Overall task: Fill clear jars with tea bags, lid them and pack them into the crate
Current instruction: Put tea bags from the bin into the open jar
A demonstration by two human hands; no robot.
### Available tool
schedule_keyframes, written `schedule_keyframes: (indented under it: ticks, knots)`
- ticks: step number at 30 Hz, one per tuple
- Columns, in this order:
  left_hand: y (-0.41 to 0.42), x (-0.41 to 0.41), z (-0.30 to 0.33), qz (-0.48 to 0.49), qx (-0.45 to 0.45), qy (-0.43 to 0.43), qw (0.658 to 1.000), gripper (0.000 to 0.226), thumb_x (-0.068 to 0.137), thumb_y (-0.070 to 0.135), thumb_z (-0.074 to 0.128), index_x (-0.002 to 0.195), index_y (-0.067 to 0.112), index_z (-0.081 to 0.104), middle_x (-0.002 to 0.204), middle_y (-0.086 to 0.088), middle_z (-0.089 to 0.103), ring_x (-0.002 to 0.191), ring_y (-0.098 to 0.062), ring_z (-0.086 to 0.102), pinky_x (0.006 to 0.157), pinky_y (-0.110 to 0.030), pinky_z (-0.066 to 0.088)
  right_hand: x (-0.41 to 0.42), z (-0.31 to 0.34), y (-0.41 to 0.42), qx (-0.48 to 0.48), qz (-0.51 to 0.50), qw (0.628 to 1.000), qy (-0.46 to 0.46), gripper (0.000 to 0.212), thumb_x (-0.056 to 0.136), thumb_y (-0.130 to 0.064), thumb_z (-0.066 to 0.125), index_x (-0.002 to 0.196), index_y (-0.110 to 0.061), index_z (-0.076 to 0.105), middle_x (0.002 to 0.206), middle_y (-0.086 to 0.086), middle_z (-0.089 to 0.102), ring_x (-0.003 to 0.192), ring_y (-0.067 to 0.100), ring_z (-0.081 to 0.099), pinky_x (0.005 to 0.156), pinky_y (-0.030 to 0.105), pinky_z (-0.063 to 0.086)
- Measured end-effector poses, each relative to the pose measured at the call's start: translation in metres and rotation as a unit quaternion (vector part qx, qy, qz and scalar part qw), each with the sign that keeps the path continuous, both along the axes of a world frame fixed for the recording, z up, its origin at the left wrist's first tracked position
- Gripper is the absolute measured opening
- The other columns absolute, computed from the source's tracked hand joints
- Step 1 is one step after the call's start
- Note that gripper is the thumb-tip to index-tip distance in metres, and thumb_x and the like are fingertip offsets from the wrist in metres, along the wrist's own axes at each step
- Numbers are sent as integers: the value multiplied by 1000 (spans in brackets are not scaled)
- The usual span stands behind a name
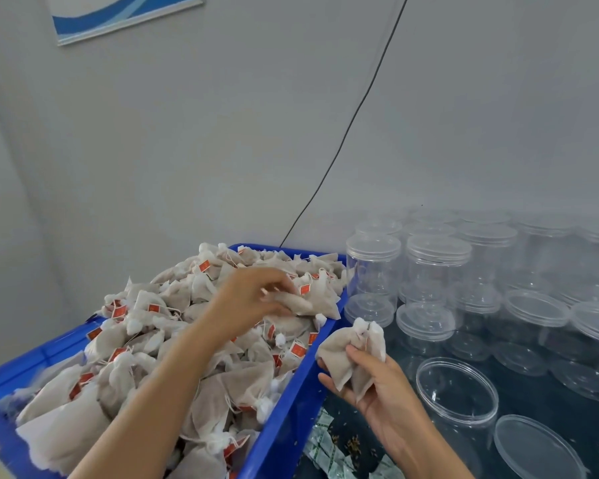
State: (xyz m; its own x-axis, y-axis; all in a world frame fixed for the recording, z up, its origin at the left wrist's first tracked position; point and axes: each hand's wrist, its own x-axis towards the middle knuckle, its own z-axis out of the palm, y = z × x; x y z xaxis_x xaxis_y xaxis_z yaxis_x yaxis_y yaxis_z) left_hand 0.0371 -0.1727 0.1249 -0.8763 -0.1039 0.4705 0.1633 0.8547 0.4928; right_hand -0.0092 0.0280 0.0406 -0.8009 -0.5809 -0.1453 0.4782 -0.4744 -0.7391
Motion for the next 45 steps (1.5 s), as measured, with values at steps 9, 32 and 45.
schedule_keyframes:
  ticks: [9,32,45]
  knots:
    - [42,-16,-26,-263,162,-153,939,42,86,-3,66,125,10,57,118,-6,63,110,-15,63,90,-32,54,0,3,5,21,56,996,60,57,62,-4,77,116,-3,60,98,20,72,85,31,72,57,35,58]
    - [-65,-5,-19,393,-64,35,917,15,88,-3,55,97,3,64,96,-17,62,81,-27,52,65,-34,39,-1,2,8,29,-18,999,37,34,80,7,66,111,-5,57,86,20,73,80,34,72,55,40,58]
    - [42,-23,-28,-161,252,-102,949,11,85,11,71,95,13,68,93,1,72,88,-15,69,82,-27,55,10,14,-3,-85,41,995,-23,53,69,-14,74,119,-5,59,109,23,69,95,36,69,66,50,58]
